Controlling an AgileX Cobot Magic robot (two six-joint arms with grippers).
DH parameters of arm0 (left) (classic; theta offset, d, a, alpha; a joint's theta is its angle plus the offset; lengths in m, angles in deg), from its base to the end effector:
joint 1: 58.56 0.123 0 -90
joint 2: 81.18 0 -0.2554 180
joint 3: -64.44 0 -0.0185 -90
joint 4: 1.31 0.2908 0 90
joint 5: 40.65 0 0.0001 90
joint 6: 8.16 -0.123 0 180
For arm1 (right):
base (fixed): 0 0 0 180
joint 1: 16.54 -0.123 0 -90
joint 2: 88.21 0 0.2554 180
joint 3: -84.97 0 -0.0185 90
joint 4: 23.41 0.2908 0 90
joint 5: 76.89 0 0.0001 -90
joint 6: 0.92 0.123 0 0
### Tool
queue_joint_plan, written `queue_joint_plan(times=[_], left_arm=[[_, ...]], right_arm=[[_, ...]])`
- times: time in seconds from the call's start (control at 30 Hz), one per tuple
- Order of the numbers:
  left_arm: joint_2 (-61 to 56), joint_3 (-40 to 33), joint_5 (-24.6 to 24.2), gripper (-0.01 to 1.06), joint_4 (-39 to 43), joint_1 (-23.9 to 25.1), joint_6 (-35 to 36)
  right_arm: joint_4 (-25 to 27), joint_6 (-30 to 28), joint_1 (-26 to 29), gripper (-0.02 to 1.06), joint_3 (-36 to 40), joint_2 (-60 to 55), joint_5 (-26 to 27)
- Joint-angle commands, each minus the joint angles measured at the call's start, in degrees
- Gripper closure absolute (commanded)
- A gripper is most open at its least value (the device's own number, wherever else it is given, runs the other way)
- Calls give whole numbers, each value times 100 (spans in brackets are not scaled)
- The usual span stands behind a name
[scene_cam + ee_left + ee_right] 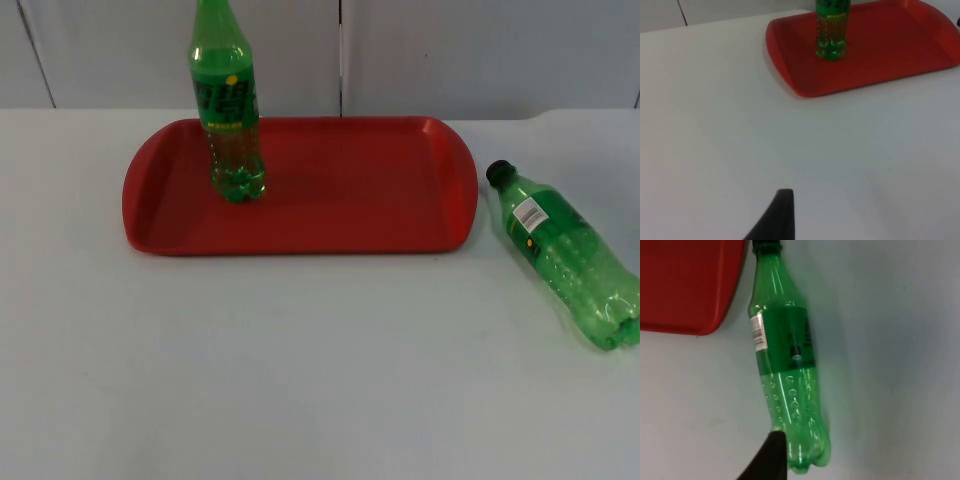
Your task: Place the bottle upright on the tray.
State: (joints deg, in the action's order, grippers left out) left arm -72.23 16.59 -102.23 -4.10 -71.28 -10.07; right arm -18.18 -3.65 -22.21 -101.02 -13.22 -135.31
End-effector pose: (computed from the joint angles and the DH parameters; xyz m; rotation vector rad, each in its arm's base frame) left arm 0.0857 -0.0247 0.2790 0.2660 2.0526 -0.1746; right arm 0.4005 0.0494 0.2292 -0.1569 2.7429 0.1340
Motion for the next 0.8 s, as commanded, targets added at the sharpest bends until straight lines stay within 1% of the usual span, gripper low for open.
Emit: queue_joint_plan(times=[0.0, 0.07, 0.2, 0.23, 0.37, 0.4, 0.47, 0.5, 0.6, 0.77], left_arm=[[-25, -18, 4, 0, 33, 12, 18], [-25, -18, 4, 0, 33, 12, 18], [-25, -18, 4, 0, 33, 12, 18], [-25, -18, 4, 0, 33, 12, 18], [-25, -18, 4, 0, 33, 12, 18], [-25, -18, 4, 0, 33, 12, 18], [-25, -18, 4, 0, 33, 12, 18], [-25, -18, 4, 0, 33, 12, 18], [-25, -18, 4, 0, 33, 12, 18], [-25, -18, 4, 0, 33, 12, 18]], right_arm=[[100, -70, -104, 3, -209, -292, -33], [90, -70, -179, 3, -323, -468, -33], [90, -70, -491, 3, -843, -1184, -23], [90, -70, -491, 3, -843, -1184, -23], [23, -70, -627, 3, -1412, -1841, -184], [23, -70, -627, 3, -1412, -1841, -184], [-141, 47, -710, 3, -1637, -2109, -302], [-310, 125, -771, 3, -1799, -2304, -398], [-409, 231, -877, 3, -1939, -2514, -414], [-523, 347, -1085, 3, -2000, -2846, -165]])
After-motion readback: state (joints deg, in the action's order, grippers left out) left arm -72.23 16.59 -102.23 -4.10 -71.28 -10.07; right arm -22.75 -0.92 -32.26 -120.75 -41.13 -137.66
